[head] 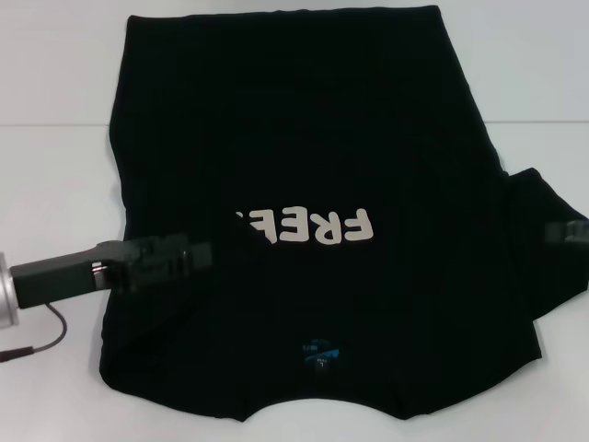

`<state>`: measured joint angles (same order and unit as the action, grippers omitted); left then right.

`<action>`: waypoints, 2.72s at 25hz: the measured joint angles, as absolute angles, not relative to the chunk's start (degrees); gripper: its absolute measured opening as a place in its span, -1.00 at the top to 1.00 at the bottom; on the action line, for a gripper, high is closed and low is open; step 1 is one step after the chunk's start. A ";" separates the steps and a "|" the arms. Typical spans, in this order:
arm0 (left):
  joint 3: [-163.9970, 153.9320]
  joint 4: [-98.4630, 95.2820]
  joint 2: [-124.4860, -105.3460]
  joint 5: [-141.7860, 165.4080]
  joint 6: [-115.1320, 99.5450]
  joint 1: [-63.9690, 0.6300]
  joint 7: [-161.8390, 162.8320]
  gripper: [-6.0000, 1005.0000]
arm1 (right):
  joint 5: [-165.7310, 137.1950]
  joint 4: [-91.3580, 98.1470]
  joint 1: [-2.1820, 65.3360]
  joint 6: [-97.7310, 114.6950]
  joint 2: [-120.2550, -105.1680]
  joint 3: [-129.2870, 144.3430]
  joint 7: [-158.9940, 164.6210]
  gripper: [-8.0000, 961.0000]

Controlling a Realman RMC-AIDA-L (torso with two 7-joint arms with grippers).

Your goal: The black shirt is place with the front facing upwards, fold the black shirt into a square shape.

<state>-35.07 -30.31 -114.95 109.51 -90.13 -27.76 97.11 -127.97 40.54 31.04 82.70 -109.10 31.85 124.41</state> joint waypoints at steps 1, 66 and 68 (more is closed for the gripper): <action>-35.08 -30.82 -115.08 109.61 -90.92 -27.19 95.01 -0.53 | -131.46 42.65 31.64 83.00 -108.48 31.72 129.49 -0.91; -35.51 -31.03 -115.75 115.31 -94.13 -27.69 83.59 -0.53 | -163.39 33.90 46.58 61.79 -110.56 40.60 151.54 0.14; -35.51 -31.03 -115.75 115.31 -94.13 -27.69 83.58 -0.53 | -163.39 33.92 46.59 61.81 -110.56 40.68 151.55 0.27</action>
<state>-35.51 -31.03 -115.75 115.31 -94.13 -27.69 83.58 -163.39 33.92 46.59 61.81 -110.56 40.68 151.55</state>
